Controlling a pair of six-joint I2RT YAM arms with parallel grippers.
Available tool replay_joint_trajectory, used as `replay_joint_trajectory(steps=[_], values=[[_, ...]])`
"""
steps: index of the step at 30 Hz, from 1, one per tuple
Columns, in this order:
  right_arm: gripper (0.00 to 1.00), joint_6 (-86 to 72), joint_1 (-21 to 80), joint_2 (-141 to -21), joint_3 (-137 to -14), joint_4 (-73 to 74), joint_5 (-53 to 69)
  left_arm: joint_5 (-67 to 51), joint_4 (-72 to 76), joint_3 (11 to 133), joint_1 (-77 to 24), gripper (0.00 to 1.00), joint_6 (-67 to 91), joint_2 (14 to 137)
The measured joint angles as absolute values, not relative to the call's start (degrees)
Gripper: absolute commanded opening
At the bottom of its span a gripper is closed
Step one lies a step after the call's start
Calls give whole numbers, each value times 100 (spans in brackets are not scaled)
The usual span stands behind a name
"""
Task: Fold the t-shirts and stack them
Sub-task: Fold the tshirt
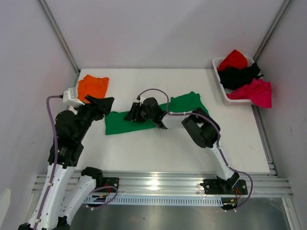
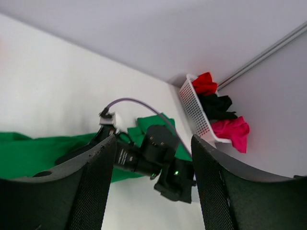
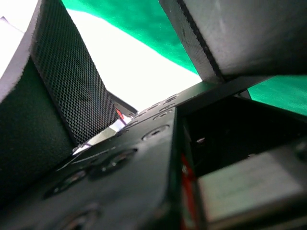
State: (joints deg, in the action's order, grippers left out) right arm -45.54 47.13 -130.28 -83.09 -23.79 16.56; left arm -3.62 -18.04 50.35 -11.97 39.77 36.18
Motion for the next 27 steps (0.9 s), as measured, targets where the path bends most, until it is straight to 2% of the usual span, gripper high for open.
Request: replay_joint_trajectory(steps=[6,14,27], values=[[56,-4731,4831,-13052,-8202,-2532,1765,-370,-1649,5035,-1197,67,3865,3623],[56,-4748,4838,-12414,-7091,-2650,1787,-375,-1651,5035,-1197,67,3850,3822],[55,-4344,4945,-11190,-5988,-1540,1686,-364,-1684,5035,-1197,67,3789,3787]])
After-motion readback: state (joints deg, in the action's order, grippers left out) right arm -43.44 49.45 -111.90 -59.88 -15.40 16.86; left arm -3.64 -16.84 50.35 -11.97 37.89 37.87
